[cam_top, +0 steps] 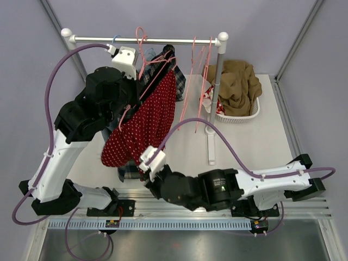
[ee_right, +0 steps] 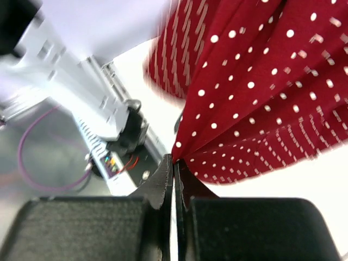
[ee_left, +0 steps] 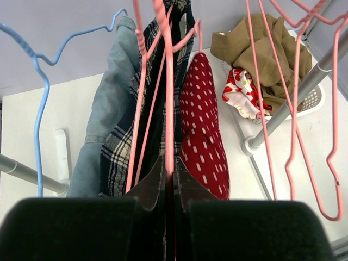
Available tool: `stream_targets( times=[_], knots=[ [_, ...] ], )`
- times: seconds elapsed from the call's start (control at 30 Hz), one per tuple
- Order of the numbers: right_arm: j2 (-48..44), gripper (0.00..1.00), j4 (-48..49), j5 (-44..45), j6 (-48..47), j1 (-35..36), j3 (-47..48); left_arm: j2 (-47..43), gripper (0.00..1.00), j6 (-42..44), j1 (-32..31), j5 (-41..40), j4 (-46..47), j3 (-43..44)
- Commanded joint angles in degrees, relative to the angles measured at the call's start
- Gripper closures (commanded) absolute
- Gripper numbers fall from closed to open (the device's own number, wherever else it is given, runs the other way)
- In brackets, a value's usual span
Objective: Remove the skirt from the hanger
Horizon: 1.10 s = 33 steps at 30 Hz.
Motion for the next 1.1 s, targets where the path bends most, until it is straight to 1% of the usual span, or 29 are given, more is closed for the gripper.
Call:
stream_targets(
  times=[0.0, 0.07, 0.2, 0.23, 0.4, 0.43, 0.6, 0.7, 0.83, 0.93, 1.0, 1.03, 1.07],
  knots=[
    [-4.8, 1.00, -5.3, 8.0, 9.3, 6.1, -5.0, 1.3, 1.00, 2.5, 1.2, -2.4, 7.8, 4.5],
    [-6.8, 1.00, -6.4, 11.2, 13.7, 9.5, -8.0, 2.3, 1.00, 3.2, 1.3, -2.2, 7.7, 5.8],
    [-6.6, 1.00, -12.8, 14.9, 19.3, 12.9, -9.2, 5.2, 1.00, 6.1, 2.0, -3.7, 6.4, 10.5],
    [-5.9, 1.00, -13.5, 15.6, 19.9, 13.5, -9.1, 5.9, 1.00, 6.7, 2.6, -4.7, 5.7, 13.5],
    [-3.9, 1.00, -15.7, 18.4, 20.1, 16.8, -6.1, 9.4, 1.00, 8.5, 4.6, -6.9, 3.5, 21.2],
    [-3.1, 1.00, -16.0, 18.8, 19.8, 18.0, -5.4, 9.1, 1.00, 8.5, 4.8, -7.6, 3.7, 21.5],
    [-0.6, 1.00, -17.0, 19.5, 19.0, 19.6, -3.1, 4.9, 1.00, 9.1, 5.0, -10.5, 9.6, 18.6],
    [0.1, 1.00, -16.3, 19.2, 18.6, 20.4, -3.1, 3.5, 1.00, 15.1, 5.2, -15.2, 13.5, 20.3],
    [0.2, 1.00, -15.5, 18.4, 19.0, 21.1, -4.2, 2.5, 1.00, 18.6, 5.2, -17.8, 17.8, 23.3],
    [0.7, 1.00, -15.2, 18.3, 19.5, 21.2, -5.3, -1.7, 1.00, 18.0, 5.2, -16.5, 21.3, 19.4],
    [1.1, 1.00, -15.9, 20.1, 19.1, 21.1, -4.4, -3.2, 1.00, 15.5, 5.2, -14.9, 19.5, 19.5],
    [1.3, 1.00, -16.3, 21.1, 19.0, 21.2, -3.9, -3.5, 1.00, 14.3, 5.2, -12.6, 16.1, 19.8],
    [1.4, 1.00, -16.9, 24.0, 18.8, 21.1, -2.7, -3.9, 1.00, 12.1, 5.2, -10.8, 14.3, 20.1]
  ],
)
